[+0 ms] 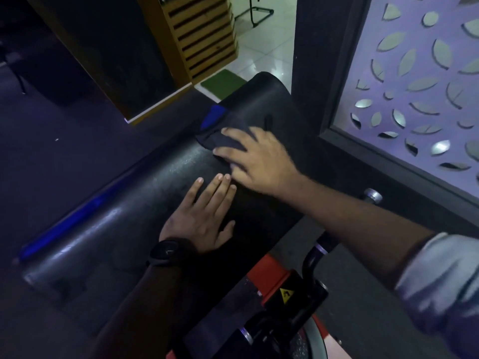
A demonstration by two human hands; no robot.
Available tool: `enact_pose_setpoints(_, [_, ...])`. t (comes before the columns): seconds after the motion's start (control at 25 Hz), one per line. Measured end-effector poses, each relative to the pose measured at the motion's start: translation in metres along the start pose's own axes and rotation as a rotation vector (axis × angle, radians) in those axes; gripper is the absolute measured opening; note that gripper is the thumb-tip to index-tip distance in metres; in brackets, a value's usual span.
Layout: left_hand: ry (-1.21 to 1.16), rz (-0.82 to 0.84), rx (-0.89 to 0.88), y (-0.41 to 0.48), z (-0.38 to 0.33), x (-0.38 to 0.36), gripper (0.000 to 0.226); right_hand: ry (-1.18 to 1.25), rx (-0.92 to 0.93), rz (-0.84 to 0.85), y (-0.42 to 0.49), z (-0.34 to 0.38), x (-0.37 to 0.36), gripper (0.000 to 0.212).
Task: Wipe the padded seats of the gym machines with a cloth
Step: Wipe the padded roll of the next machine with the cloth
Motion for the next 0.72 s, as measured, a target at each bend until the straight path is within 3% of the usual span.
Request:
enact_pose_setpoints(0.04, [-0.004,-0.001,0.003,0.0,0.0,0.001,0.073,0.017,-0.102,-0.03,0.001,-0.022,0.007,0.051])
enact_pose_setpoints(0.12, [-0.001,0.005,-0.004,-0.001,0.0,0.0,0.073,0.152,-0.525,-0.093,-0.006,-0.045,0.013,0.064])
enact_pose_setpoints(0.16, [0.002,0.011,-0.008,-0.001,-0.001,0.0,0.073,0.175,-0.545,-0.068,-0.008,-0.031,0.007,0.067])
enact_pose_setpoints(0.28, [0.004,-0.005,-0.011,0.0,0.0,-0.002,0.07,0.017,0.088,0.043,-0.012,0.026,-0.001,0.059])
enact_pose_setpoints(0.32, [0.008,-0.001,-0.009,-0.001,0.0,-0.002,0.071,-0.011,0.121,0.059,-0.009,0.013,-0.001,0.058])
enact_pose_setpoints(0.44, [0.007,0.015,-0.012,-0.001,0.0,-0.002,0.074,0.133,-0.409,-0.053,0.007,-0.029,0.008,0.059])
enact_pose_setpoints(0.48, [0.004,0.013,-0.012,0.0,0.0,-0.002,0.074,0.14,-0.419,-0.063,0.011,-0.017,0.003,0.059])
enact_pose_setpoints(0.6, [-0.007,0.005,-0.006,0.0,0.0,-0.001,0.074,-0.072,0.215,0.072,0.02,0.016,0.0,0.059])
enact_pose_setpoints(0.64, [-0.004,0.017,-0.006,0.0,0.0,-0.002,0.075,-0.111,0.214,0.073,0.025,-0.007,0.004,0.059])
enact_pose_setpoints(0.68, [0.0,0.026,-0.008,0.0,0.0,-0.001,0.075,-0.112,0.035,0.038,0.033,-0.04,0.011,0.059])
enact_pose_setpoints(0.72, [0.002,0.031,-0.009,-0.001,0.0,-0.001,0.075,-0.033,-0.278,-0.011,0.035,-0.071,0.018,0.059])
Point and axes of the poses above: each hand's wrist, its own y-axis towards the middle knuckle, its own x-axis out of the back of the hand, z = x × y, the point moved 7 cm from there along y, towards the middle knuckle, and after that the axes turned 4 degrees about z, right-handed, at the moved point
